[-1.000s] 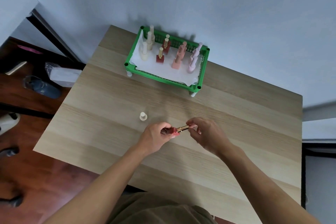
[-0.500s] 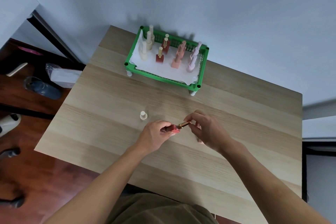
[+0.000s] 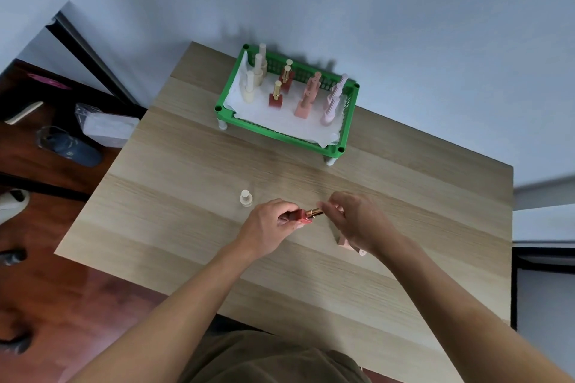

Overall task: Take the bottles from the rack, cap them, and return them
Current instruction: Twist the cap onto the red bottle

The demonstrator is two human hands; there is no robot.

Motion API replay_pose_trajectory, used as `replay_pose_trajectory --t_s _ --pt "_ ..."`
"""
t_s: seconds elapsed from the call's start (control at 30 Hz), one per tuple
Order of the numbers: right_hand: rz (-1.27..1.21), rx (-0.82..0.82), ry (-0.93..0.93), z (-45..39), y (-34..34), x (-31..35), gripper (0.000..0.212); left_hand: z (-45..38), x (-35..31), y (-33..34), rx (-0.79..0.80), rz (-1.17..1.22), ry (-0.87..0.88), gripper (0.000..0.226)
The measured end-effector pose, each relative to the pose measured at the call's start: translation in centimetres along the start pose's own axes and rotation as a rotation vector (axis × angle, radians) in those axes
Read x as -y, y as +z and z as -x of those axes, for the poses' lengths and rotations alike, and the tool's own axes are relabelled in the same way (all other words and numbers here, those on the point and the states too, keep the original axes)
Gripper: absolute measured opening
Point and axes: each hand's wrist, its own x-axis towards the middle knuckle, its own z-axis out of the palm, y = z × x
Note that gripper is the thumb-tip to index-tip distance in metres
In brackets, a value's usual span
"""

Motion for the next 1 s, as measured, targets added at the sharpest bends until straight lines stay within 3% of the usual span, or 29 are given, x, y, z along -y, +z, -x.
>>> replay_pose_trajectory --t_s 0.1,0.23,0.4,0.57,0.83,0.93,1.0 --pt "0.037 0.048 0.032 -0.2 0.0 -0.1 0.061 -0.1 0.0 0.1 -0.002 -0.003 0.015 0.027" --pt "-0.048 0.046 0.04 -0.1 -0.3 -0.6 0.055 0.0 0.2 0.0 -0.009 -0.015 0.016 0.027" --pt "-0.1 0.077 -0.102 0.5 -0.2 -0.6 0.038 0.1 0.4 0.1 -0.016 -0.026 0.004 0.03" --pt "-0.039 0.035 -0.097 0.3 0.3 -0.1 0.018 0.2 0.2 0.1 -0.023 -0.035 0.007 0.028" --pt "0.071 0.101 0.098 -0.5 0.4 0.5 0.067 0.2 0.1 0.2 -0.041 0.013 0.016 0.028" --pt "0.091 0.091 0.107 -0.6 0.2 0.2 0.067 0.2 0.4 0.2 -0.034 -0.004 0.022 0.028" --pt "0.063 0.057 0.075 -0.4 0.1 -0.2 0.054 0.2 0.6 0.3 -0.034 -0.004 0.022 0.027"
